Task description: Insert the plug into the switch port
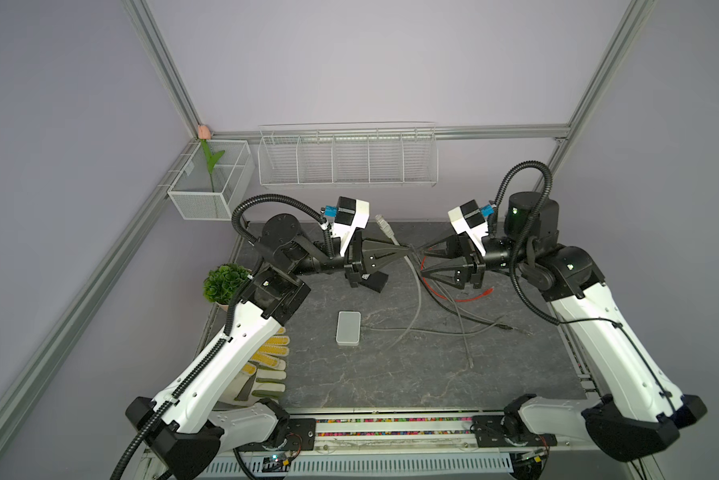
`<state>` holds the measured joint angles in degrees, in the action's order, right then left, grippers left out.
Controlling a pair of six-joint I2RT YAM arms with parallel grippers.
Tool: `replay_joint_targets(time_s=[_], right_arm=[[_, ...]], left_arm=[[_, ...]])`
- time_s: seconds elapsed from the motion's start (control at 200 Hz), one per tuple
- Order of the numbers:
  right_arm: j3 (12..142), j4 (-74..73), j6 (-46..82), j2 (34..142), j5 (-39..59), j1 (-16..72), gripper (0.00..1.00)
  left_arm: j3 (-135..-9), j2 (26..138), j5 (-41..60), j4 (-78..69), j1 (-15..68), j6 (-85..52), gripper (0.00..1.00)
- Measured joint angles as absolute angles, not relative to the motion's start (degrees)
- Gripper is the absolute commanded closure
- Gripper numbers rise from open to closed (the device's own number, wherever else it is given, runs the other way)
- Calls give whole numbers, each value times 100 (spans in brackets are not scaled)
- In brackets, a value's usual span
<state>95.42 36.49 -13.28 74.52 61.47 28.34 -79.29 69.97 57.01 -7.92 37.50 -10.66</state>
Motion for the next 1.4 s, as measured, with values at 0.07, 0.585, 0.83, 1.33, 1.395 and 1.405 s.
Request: replay_joint_targets(time_s=[0.07,0.585,0.83,1.33,1.395,1.405], right_arm=[[9542,3697,-1332,7476,6222,2910,64],[9601,4066,-1544,7653,4278,3315,93],[9426,3590,-2285,7133,-235,3780,93],[4989,1732,-3175,7441,-2731,4436,93],[4650,1518,-3175,7446,-2779,4523,93],[4595,1461,-3173,7441,-2788,4541,93]], left_arm=[[-7929,6997,5747,-867,3750,-1103,100],[-7756,6840,4788,-751,3682,-1155,1],[-6919,5671,2613,-517,3157,-1479,1],[-4335,4377,1243,-91,3155,-2196,1],[-4095,4165,1094,-3,3155,-2327,1],[-4062,4132,1063,3,3155,-2353,1]])
